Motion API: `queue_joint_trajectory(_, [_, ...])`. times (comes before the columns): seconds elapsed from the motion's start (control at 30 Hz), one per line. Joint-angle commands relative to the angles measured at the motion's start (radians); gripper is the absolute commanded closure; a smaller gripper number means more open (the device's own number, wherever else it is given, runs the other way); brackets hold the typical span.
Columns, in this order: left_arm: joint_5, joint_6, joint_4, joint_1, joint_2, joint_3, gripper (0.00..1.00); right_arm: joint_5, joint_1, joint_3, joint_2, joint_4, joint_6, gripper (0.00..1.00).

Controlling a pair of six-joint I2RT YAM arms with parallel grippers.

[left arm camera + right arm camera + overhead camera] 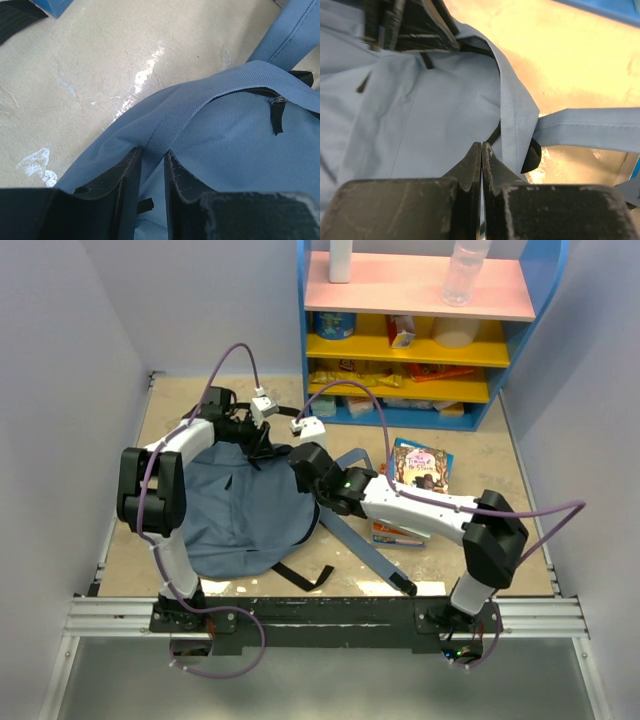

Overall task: Pack the student bag
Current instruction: Unzip the student bag at the center of the board.

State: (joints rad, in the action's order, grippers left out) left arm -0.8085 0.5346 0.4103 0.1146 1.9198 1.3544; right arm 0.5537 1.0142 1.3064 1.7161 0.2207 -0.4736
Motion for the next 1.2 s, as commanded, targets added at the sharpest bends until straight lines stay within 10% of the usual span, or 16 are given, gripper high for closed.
queue_joint_trajectory(0.0, [0.002, -0.028, -0.053, 0.01, -0.038, -0.02, 0.71, -0.101, -0.011, -0.016, -0.056, 0.002, 0.095, 1.0])
queue_joint_trajectory(0.43, [-0.023, -0.025, -0.027, 0.01, -0.021, 0.006, 0.71, -0.253, -0.017, 0.102, 0.063, -0.041, 1.211, 0.63])
queue_joint_trajectory(0.57, [-0.026, -0.013, -0.005, 0.01, -0.01, 0.023, 0.7, -0.346, -0.045, 0.163, 0.108, 0.078, 1.282, 0.62])
queue_joint_trajectory(0.7, [-0.032, 0.002, 0.01, 0.01, -0.001, 0.034, 0.69, -0.429, -0.046, 0.116, 0.074, 0.095, 1.326, 0.36])
queue_joint_trajectory(1.17, [-0.072, 0.019, 0.044, 0.01, 0.008, 0.052, 0.68, -0.336, -0.014, 0.085, 0.128, 0.238, 1.431, 0.37])
